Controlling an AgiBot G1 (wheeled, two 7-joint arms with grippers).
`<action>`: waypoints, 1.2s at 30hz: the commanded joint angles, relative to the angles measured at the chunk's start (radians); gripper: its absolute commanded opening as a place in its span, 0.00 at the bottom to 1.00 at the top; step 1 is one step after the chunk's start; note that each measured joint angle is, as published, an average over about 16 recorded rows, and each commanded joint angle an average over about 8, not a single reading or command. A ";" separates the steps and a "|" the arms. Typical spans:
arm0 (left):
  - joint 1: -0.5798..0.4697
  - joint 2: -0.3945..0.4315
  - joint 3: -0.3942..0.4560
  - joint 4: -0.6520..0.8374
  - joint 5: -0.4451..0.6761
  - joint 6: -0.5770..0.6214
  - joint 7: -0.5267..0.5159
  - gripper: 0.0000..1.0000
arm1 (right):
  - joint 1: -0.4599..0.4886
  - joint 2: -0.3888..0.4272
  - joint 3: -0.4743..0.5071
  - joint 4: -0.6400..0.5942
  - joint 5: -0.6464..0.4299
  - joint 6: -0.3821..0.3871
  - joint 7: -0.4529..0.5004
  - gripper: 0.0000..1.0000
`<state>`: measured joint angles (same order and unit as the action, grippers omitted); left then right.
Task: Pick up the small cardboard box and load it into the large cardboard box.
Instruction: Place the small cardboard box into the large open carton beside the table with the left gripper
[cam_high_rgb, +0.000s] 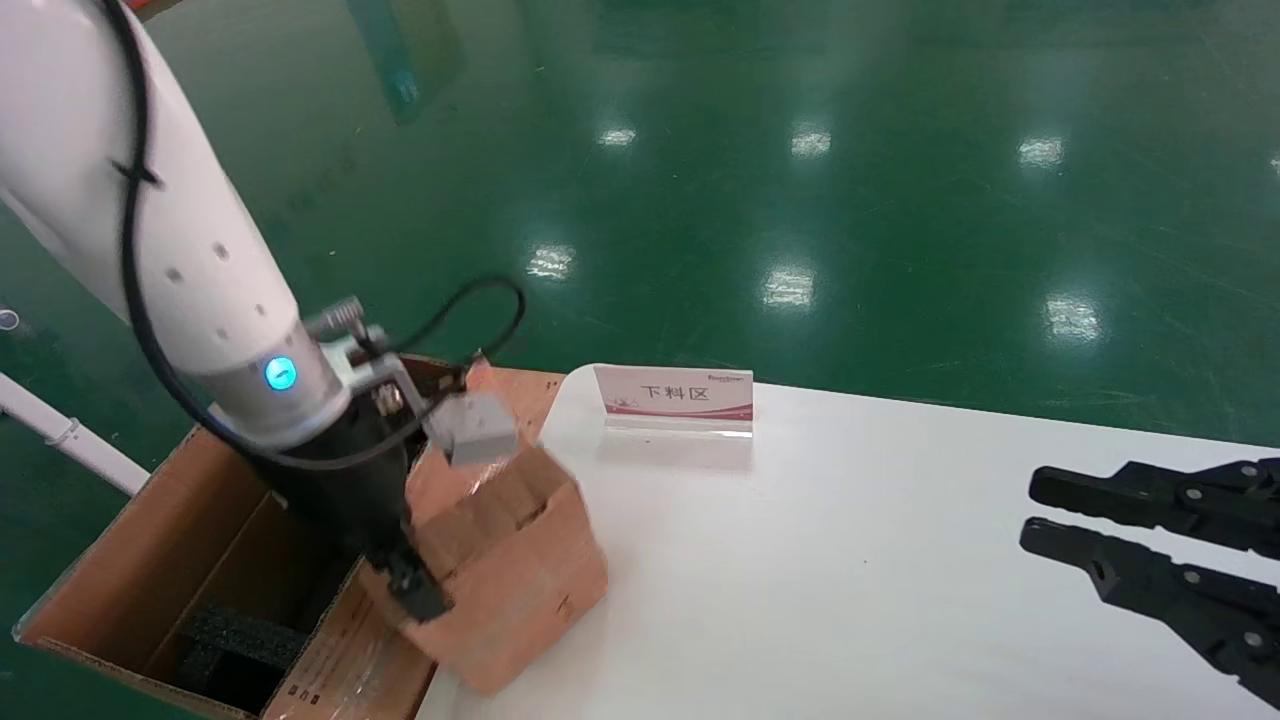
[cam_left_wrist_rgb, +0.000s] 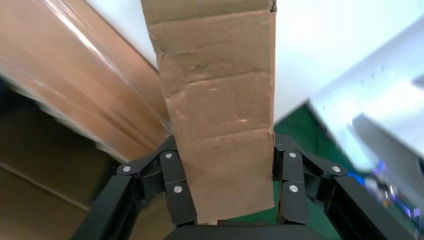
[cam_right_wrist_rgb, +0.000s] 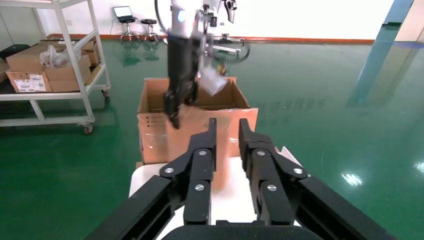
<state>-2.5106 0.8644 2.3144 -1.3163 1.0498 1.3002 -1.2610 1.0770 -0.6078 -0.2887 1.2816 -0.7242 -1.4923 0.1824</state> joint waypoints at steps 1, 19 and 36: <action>-0.023 -0.010 -0.012 0.003 -0.011 0.006 0.014 0.00 | 0.000 0.000 0.000 0.000 0.000 0.000 0.000 0.00; -0.352 -0.069 -0.111 0.353 0.017 0.218 0.183 0.00 | 0.001 0.000 -0.001 0.000 0.001 0.000 -0.001 0.25; -0.370 -0.081 0.125 0.466 0.047 0.291 0.257 0.00 | 0.001 0.001 -0.002 0.000 0.002 0.001 -0.001 1.00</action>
<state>-2.8796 0.7826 2.4373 -0.8515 1.0958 1.5887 -1.0080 1.0778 -0.6070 -0.2911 1.2811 -0.7227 -1.4916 0.1811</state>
